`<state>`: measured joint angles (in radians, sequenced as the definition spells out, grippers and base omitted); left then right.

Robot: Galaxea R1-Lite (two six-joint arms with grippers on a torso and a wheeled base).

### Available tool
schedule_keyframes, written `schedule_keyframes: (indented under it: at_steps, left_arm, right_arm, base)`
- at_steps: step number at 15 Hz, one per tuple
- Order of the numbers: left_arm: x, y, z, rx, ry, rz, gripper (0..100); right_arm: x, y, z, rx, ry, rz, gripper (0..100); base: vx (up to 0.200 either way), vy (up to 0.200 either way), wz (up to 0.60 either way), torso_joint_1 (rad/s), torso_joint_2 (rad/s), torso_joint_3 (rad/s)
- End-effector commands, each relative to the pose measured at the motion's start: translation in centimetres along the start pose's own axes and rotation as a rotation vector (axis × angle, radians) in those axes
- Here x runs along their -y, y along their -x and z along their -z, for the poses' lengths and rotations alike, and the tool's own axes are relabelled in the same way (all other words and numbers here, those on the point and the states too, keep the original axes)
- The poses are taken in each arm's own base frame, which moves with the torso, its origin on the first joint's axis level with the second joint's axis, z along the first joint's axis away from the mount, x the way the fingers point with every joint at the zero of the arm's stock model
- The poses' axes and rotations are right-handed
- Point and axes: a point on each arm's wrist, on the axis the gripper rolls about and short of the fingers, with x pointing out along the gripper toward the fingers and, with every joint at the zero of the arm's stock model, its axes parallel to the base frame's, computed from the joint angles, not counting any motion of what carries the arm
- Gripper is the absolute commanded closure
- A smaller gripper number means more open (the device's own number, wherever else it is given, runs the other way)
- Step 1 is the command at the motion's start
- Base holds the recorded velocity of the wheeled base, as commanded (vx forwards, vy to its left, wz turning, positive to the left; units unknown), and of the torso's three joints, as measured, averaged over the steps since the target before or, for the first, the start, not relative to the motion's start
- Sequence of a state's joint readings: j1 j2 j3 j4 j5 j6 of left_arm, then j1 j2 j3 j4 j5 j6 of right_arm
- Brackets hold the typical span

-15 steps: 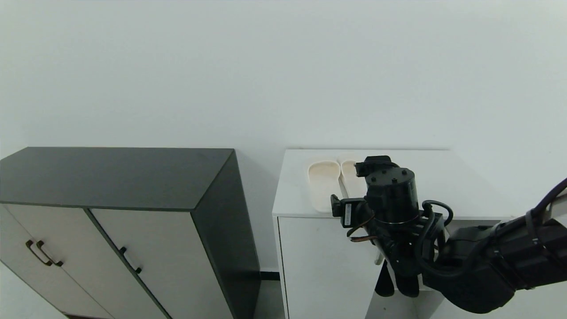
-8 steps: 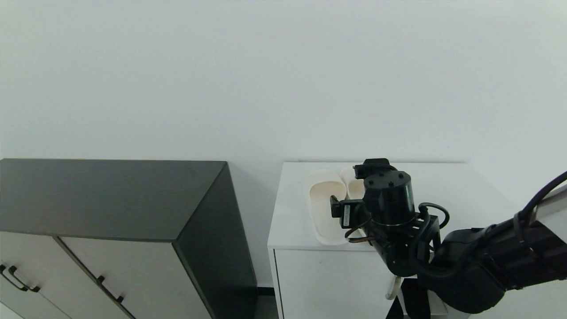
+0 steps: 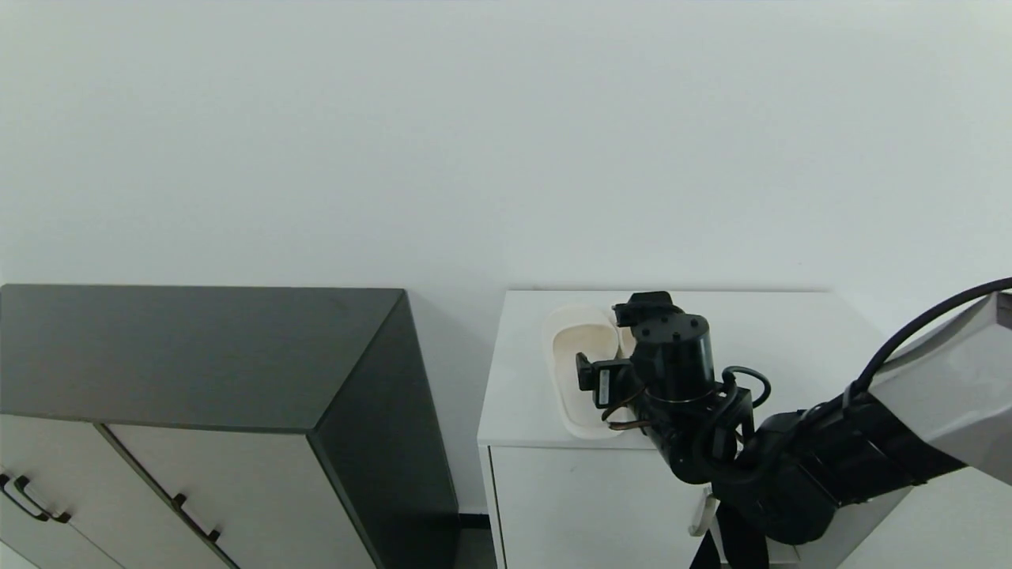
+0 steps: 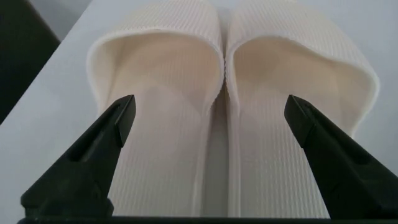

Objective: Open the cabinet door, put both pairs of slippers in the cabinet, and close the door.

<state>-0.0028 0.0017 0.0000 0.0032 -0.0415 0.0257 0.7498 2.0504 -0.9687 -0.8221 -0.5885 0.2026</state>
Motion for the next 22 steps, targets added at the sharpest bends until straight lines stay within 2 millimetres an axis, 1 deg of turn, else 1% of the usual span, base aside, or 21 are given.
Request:
schedule_keyframes:
  at_steps: [1, 3, 5, 8, 10, 12, 13, 15, 17, 19, 20, 21, 22]
  left_arm:
    - [0.0, 0.0, 0.0, 0.000, 0.000, 0.000, 100]
    - [0.0, 0.0, 0.0, 0.000, 0.000, 0.000, 100]
    - [0.0, 0.0, 0.0, 0.000, 0.000, 0.000, 100]
    - [0.0, 0.0, 0.0, 0.000, 0.000, 0.002, 100]
    - [0.0, 0.0, 0.0, 0.002, 0.000, 0.000, 100]
    - [0.0, 0.0, 0.0, 0.000, 0.000, 0.000, 100]
    - [0.0, 0.0, 0.0, 0.000, 0.000, 0.000, 100]
    - [0.0, 0.0, 0.0, 0.000, 0.000, 0.002, 100]
    - [0.0, 0.0, 0.0, 0.000, 0.000, 0.002, 100]
    - [0.0, 0.0, 0.0, 0.000, 0.000, 0.002, 100]
    - [0.0, 0.0, 0.0, 0.000, 0.000, 0.002, 100]
    - [0.0, 0.0, 0.0, 0.000, 0.000, 0.002, 100]
    - [0.0, 0.0, 0.0, 0.000, 0.000, 0.000, 100]
  right_arm:
    - [0.5, -1.8, 0.6, -0.007, 0.008, 0.032, 0]
    - [0.7, -2.7, 0.5, -0.003, 0.011, 0.027, 0]
    - [0.5, -3.8, 0.5, 0.006, 0.016, 0.033, 0]
    - [0.1, -5.9, 0.1, 0.038, 0.032, 0.045, 0]
    - [0.0, -6.7, 0.0, 0.051, 0.037, 0.050, 0]
    - [0.0, -6.7, 0.1, 0.037, 0.045, 0.053, 0]
    - [0.0, -6.7, 0.0, 0.038, 0.045, 0.052, 100]
    - [-0.1, -6.5, -0.4, 0.047, 0.047, 0.051, 100]
    - [0.0, -6.0, -1.3, 0.065, 0.055, 0.049, 100]
    - [-0.1, -5.0, -2.6, 0.084, 0.045, 0.037, 100]
    - [-0.2, -4.1, -3.2, 0.087, 0.045, 0.030, 100]
    - [-0.2, -3.6, -3.3, 0.087, 0.046, 0.023, 100]
    - [0.0, -2.5, -3.3, 0.076, 0.054, 0.017, 100]
  base:
    - [0.000, 0.000, 0.00, 0.000, 0.00, 0.000]
    - [0.000, 0.000, 0.00, 0.000, 0.00, 0.000]
    - [0.000, 0.000, 0.00, 0.000, 0.00, 0.000]
    - [0.000, 0.000, 0.00, 0.000, 0.00, 0.000]
    - [0.000, 0.000, 0.00, 0.000, 0.00, 0.000]
    - [0.000, 0.000, 0.00, 0.000, 0.00, 0.000]
    - [0.000, 0.000, 0.00, 0.000, 0.00, 0.000]
    - [0.000, 0.000, 0.00, 0.000, 0.00, 0.000]
    - [0.000, 0.000, 0.00, 0.000, 0.00, 0.000]
    - [0.000, 0.000, 0.00, 0.000, 0.00, 0.000]
    - [0.000, 0.000, 0.00, 0.000, 0.00, 0.000]
    - [0.000, 0.000, 0.00, 0.000, 0.00, 0.000]
    - [0.000, 0.000, 0.00, 0.000, 0.00, 0.000]
